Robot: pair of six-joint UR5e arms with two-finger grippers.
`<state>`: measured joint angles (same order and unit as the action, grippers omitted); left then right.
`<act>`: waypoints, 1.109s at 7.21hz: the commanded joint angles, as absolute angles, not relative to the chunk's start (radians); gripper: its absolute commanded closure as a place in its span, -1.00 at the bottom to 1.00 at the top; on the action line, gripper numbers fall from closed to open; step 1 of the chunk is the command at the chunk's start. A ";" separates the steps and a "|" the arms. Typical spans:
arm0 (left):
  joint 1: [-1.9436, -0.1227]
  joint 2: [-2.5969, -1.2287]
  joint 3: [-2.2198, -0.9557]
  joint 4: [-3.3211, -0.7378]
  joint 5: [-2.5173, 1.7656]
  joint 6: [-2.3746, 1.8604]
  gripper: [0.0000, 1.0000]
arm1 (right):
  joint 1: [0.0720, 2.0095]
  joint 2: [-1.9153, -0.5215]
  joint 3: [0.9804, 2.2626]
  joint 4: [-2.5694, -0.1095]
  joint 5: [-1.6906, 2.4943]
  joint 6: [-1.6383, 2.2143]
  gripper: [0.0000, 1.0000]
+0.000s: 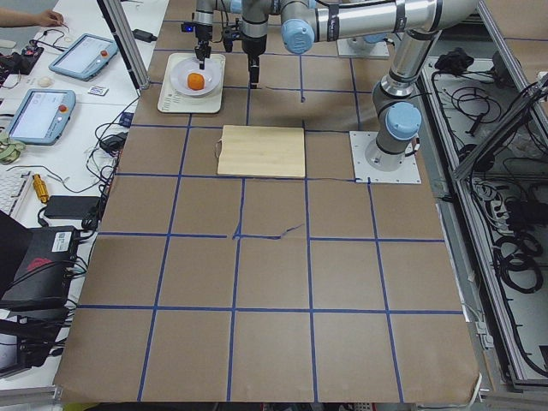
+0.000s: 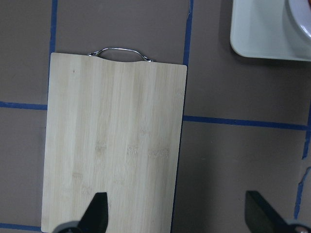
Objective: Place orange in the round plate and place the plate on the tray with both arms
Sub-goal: 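Release the plate and raise the right gripper away from the tray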
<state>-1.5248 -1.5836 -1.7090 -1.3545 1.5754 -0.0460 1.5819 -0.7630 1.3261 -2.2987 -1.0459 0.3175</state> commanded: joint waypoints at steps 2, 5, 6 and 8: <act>-1.525 -1.583 -1.709 -1.355 1.575 -0.046 -1.00 | 1.577 -0.823 1.298 -2.281 -1.170 0.316 -1.00; -1.525 -1.582 -1.709 -1.355 1.577 -0.048 -1.00 | 1.588 -1.050 1.275 -1.877 -1.386 0.206 -1.00; -1.525 -1.582 -1.707 -1.355 1.577 -0.048 -1.00 | 1.592 -1.149 1.291 -1.738 -1.452 0.113 -1.00; -1.525 -1.582 -1.707 -1.353 1.577 -0.048 -1.00 | 1.592 -1.357 1.324 -1.549 -1.586 0.104 -1.00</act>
